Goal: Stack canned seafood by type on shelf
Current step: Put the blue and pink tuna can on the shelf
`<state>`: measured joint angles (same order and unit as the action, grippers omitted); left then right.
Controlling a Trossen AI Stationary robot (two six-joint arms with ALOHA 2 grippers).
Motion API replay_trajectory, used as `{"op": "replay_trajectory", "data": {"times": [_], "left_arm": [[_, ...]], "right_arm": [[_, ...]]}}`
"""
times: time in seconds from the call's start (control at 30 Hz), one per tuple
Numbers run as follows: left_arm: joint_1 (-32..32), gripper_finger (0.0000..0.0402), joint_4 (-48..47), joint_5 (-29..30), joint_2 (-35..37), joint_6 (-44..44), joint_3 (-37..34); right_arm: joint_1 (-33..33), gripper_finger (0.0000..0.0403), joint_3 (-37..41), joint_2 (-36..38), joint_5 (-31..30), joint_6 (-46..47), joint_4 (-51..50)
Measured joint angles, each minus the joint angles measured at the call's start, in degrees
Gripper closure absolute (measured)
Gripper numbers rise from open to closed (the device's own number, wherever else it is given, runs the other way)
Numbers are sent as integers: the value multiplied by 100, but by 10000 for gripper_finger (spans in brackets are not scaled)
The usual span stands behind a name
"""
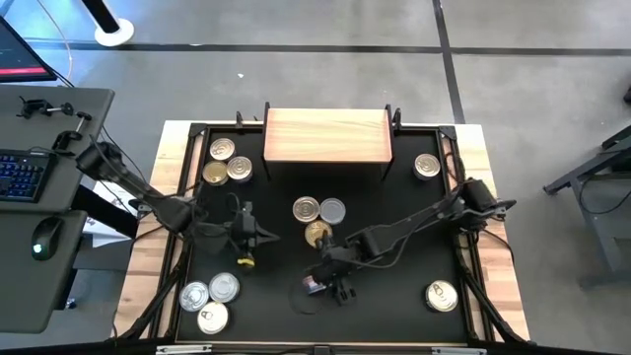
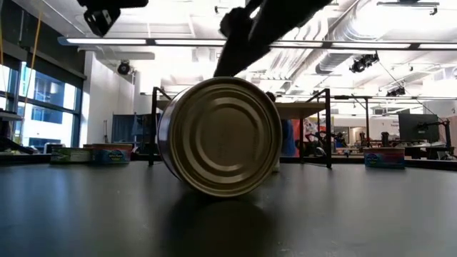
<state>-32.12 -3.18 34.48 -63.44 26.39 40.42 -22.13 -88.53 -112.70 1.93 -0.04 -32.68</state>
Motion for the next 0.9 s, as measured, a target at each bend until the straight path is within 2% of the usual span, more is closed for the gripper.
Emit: {"op": "replay_trajectory", "data": {"times": [0.43,0.57,0.67,0.77,0.9], "left_arm": [[36,401,27,97,228,-199,0],[121,401,425,96,246,129,0],[243,402,797,44,353,699,0],[361,402,1062,-175,598,786,0],[545,401,1086,-260,1181,658,0]], "right_arm": [[-4,58,-68,-552,-172,-10,-179],[-41,106,-68,-602,-475,0,-185],[-42,170,-68,-552,-557,1,-204],[-42,235,-66,-349,-653,-32,-293],[5,233,-66,232,-1083,-85,-639]]}}
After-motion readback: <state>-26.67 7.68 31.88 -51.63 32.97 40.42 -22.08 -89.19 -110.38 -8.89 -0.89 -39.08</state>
